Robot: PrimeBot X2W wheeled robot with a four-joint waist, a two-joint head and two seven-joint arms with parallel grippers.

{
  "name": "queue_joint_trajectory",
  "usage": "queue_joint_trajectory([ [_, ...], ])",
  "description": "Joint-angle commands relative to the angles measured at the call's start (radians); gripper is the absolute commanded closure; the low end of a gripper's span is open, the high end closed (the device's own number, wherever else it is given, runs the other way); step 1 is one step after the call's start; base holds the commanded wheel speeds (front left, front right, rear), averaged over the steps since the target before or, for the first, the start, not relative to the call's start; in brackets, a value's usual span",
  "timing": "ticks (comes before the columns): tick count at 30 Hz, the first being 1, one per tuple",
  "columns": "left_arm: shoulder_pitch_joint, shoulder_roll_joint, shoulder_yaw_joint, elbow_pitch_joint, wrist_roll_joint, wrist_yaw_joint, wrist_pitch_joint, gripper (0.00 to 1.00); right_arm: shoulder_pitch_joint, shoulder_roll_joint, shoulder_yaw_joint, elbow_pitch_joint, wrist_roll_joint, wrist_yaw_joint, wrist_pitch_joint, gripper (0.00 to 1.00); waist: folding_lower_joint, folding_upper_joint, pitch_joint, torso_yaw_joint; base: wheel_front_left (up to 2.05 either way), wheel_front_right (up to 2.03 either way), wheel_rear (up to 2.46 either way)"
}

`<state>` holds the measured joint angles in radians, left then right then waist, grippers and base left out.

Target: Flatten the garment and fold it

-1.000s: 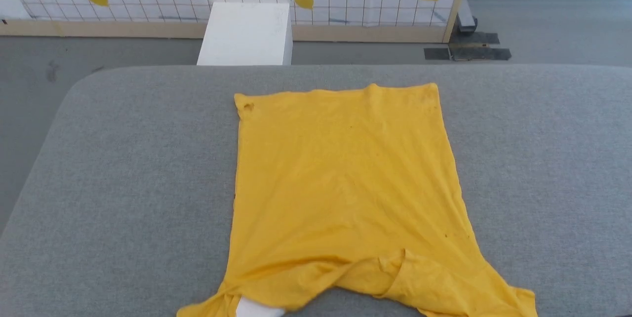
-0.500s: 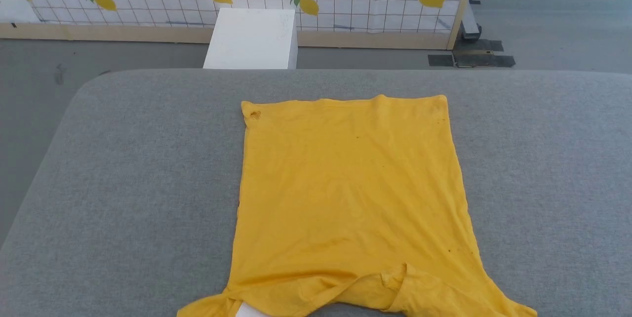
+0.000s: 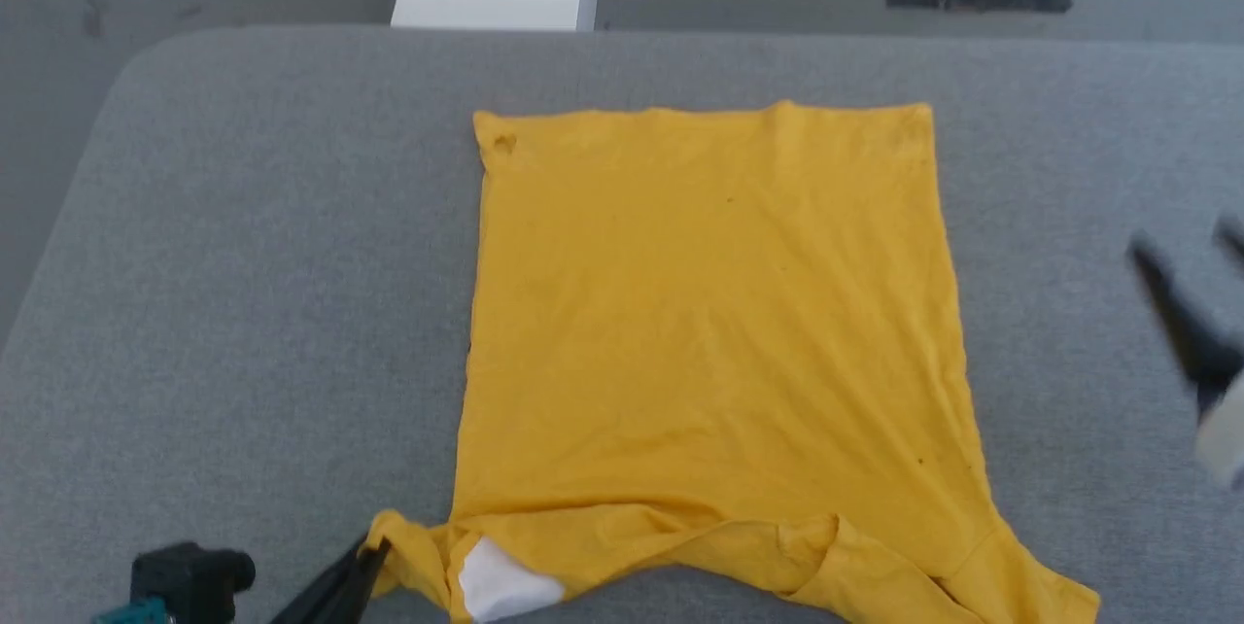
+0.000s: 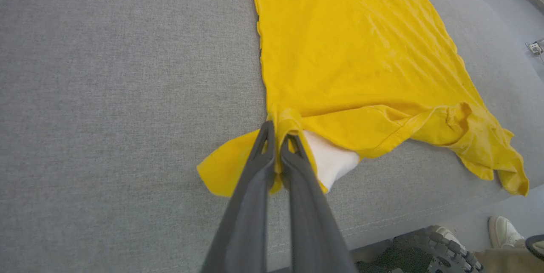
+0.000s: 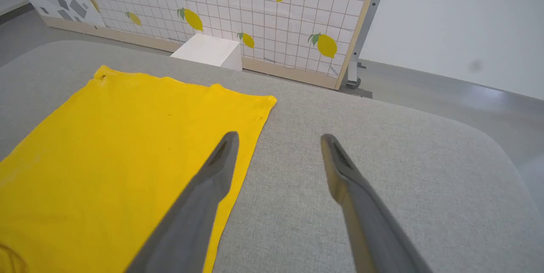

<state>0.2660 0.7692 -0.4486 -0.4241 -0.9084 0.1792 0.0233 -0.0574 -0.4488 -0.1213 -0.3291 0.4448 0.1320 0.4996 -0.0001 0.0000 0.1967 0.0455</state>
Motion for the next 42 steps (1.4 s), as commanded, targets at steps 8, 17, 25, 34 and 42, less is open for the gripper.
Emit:
queue_joint_trajectory([
  [8, -0.121, 0.012, 0.010, -0.047, 0.049, -0.046, -0.022, 1.00, -0.510, 0.143, -0.035, 0.185, -0.202, -0.001, 0.163, 0.00, 0.0001, 0.0000, 0.266, 0.089, 0.00, 0.00, 0.00],
  [17, -0.218, -0.034, -0.032, -0.035, 0.083, -0.095, -0.029, 1.00, -0.736, 0.265, -0.114, 0.441, -0.434, -0.001, 0.258, 0.00, 0.0001, 0.0000, 0.375, 0.159, 0.00, 0.00, 0.00],
  [25, -0.261, -0.056, -0.046, -0.002, 0.094, -0.118, -0.039, 1.00, -0.772, 0.302, -0.181, 0.527, -0.511, -0.001, 0.276, 0.00, 0.0001, 0.0000, 0.428, 0.205, 0.00, 0.00, 0.00],
  [34, -0.278, -0.071, -0.057, 0.028, 0.103, -0.126, -0.053, 1.00, -0.785, 0.310, -0.227, 0.548, -0.562, -0.001, 0.255, 1.00, 0.0001, 0.0000, 0.401, 0.196, 0.00, 0.00, 0.00],
  [42, -0.244, -0.058, -0.051, 0.026, 0.114, -0.095, -0.059, 1.00, -0.683, 0.304, -0.286, 0.502, -0.478, -0.001, 0.158, 1.00, 0.0001, 0.0000, 0.228, 0.109, 0.00, 0.00, 0.00],
])
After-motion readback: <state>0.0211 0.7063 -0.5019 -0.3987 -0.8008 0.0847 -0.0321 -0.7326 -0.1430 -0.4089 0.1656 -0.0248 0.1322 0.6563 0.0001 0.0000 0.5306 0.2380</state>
